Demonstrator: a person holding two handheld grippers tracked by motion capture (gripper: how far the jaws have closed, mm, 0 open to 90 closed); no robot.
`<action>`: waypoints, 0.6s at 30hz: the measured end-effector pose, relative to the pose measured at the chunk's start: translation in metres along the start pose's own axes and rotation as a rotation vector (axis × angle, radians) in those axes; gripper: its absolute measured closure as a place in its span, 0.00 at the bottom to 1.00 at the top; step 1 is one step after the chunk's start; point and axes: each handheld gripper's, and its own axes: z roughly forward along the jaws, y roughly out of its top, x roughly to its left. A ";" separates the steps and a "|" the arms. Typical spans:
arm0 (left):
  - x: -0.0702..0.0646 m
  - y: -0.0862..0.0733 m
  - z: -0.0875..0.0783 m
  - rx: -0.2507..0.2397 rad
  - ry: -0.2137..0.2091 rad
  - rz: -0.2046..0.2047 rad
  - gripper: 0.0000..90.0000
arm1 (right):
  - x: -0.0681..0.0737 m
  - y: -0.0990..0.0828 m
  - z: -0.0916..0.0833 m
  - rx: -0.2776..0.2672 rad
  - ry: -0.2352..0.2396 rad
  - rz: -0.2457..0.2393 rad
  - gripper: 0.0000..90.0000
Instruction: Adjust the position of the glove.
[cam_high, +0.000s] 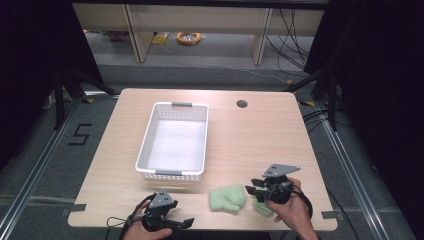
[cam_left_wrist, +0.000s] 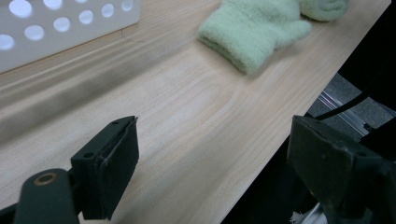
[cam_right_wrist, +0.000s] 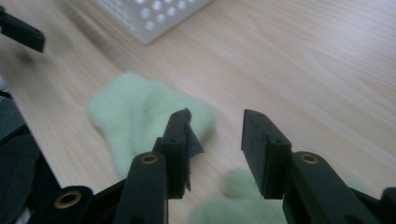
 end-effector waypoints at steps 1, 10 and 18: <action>0.000 0.000 0.000 0.000 0.000 0.000 0.18 | -0.004 -0.003 -0.007 0.020 -0.021 0.022 0.70; 0.000 0.000 0.000 0.000 0.002 0.001 0.18 | -0.028 -0.023 -0.026 0.044 -0.110 0.094 0.67; 0.000 0.000 0.000 0.001 0.001 0.003 0.18 | -0.032 -0.037 -0.022 0.072 -0.112 0.167 0.66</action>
